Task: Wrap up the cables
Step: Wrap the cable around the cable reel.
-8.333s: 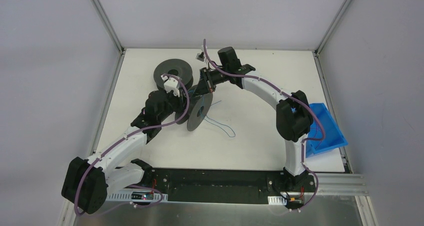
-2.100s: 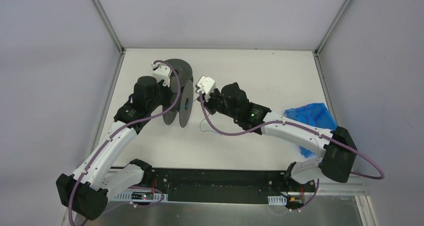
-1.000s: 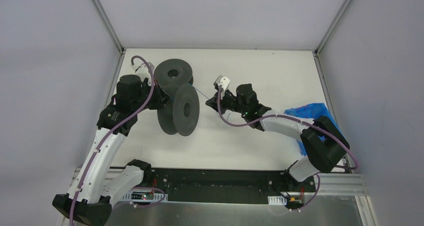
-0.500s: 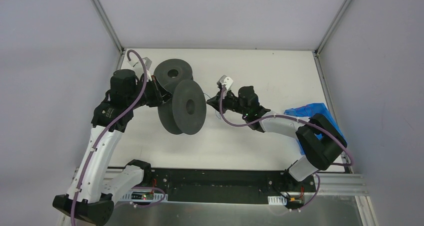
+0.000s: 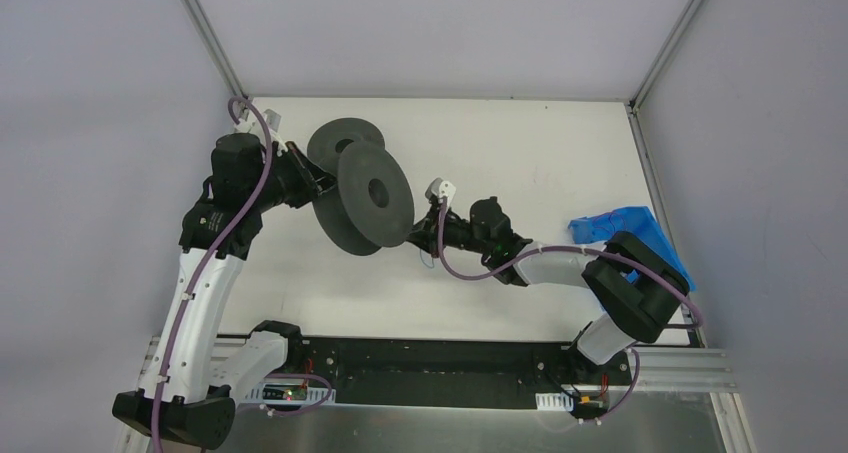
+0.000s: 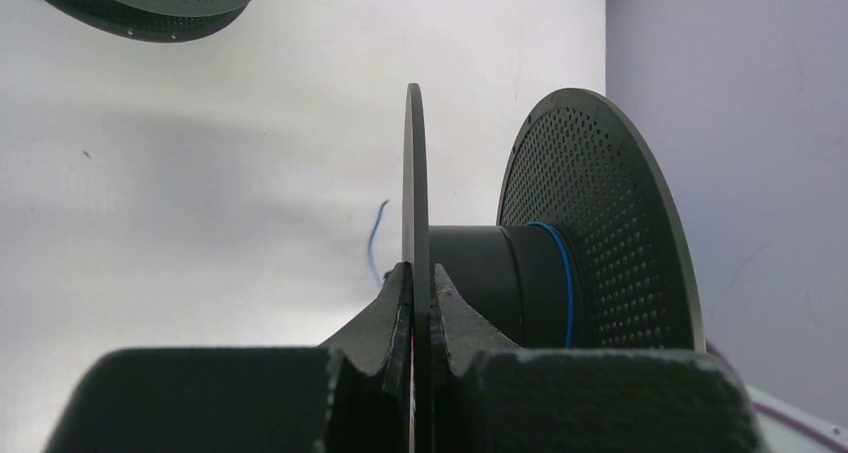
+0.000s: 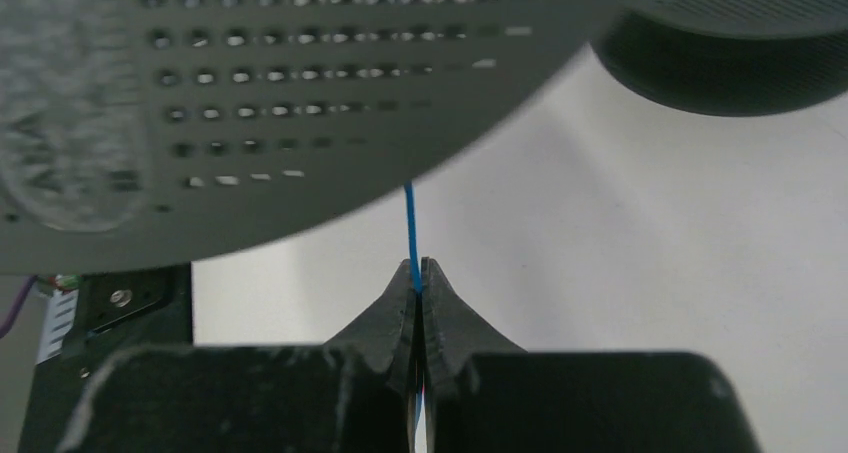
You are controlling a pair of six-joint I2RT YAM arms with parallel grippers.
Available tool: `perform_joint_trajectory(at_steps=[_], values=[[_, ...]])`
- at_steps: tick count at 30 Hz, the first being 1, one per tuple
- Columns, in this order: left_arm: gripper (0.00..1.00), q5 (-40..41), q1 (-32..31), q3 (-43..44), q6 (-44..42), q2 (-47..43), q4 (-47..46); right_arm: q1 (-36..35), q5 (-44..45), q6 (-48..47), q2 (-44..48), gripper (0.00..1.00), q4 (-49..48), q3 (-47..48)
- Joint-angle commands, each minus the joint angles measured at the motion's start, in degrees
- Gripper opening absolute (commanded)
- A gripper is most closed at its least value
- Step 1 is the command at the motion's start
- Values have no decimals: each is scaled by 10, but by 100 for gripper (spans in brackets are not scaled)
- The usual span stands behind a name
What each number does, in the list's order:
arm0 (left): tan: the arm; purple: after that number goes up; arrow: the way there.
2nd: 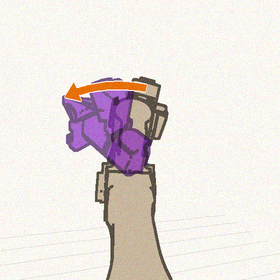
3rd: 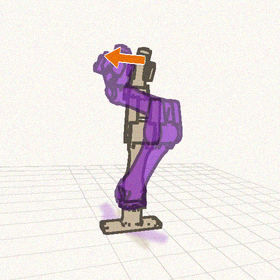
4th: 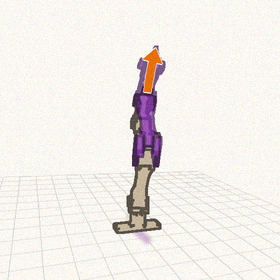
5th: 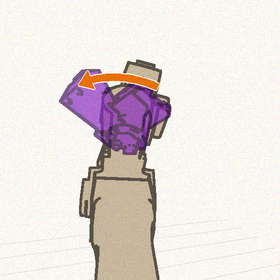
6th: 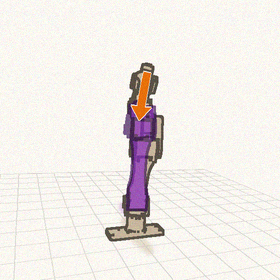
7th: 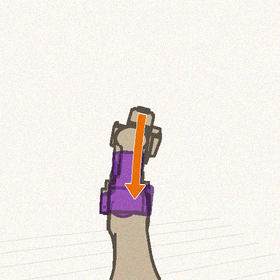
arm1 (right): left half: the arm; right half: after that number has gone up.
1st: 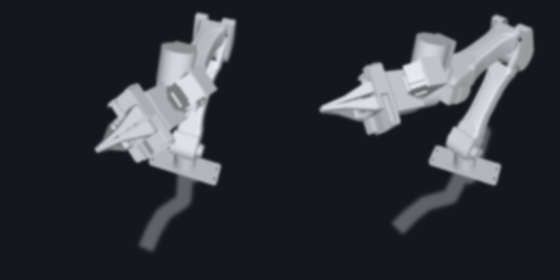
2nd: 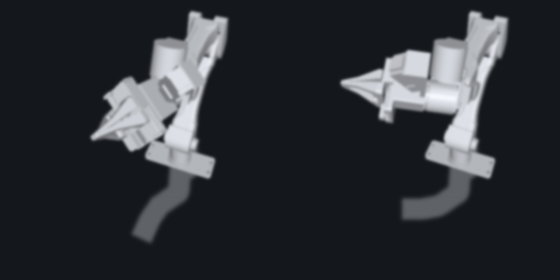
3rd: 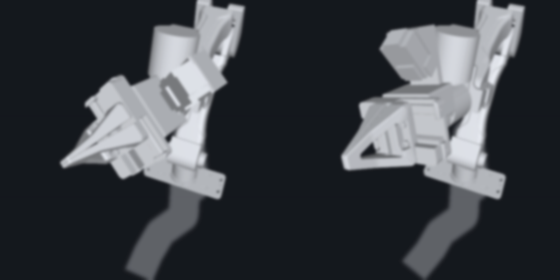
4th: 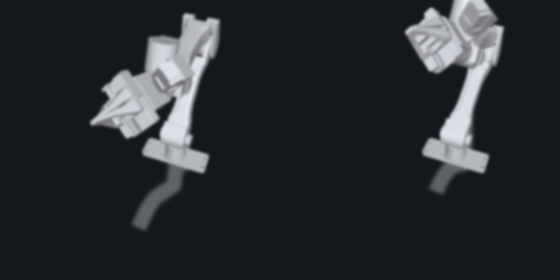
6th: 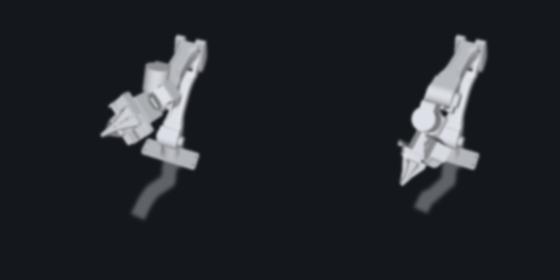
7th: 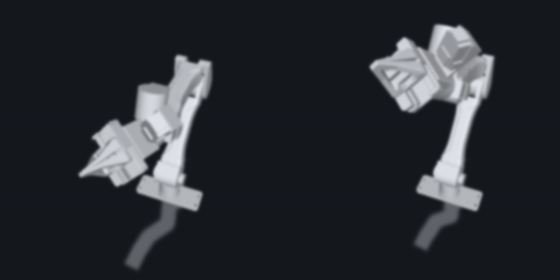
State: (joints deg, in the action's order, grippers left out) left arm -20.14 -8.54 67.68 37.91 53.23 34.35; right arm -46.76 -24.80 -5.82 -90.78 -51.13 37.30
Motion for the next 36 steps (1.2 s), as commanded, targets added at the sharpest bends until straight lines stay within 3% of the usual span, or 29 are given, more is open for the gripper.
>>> perform_joint_trajectory(at_steps=[1, 17, 24, 27, 31, 36], values=[[0, 18, 6, 34, 105, -11, -101, -30, -6, 9, -13, 0, -37, -2], [0, 89, 6, -2, 138, -39, -105, -68, 32, 30, -152, 11, -172, 6], [0, 121, 6, -14, 144, -41, -106, -70, 41, 36, -172, 0, -202, -7], [0, 146, 6, -22, 145, -41, -106, -75, 50, 40, -166, 0, -214, -16], [0, 196, 6, -27, 113, -27, -109, -108, 99, 20, -90, 0, -121, -15], [0, 240, 4, -6, 13, 21, -110, -179, 207, -68, 16, 0, 179, 69]])
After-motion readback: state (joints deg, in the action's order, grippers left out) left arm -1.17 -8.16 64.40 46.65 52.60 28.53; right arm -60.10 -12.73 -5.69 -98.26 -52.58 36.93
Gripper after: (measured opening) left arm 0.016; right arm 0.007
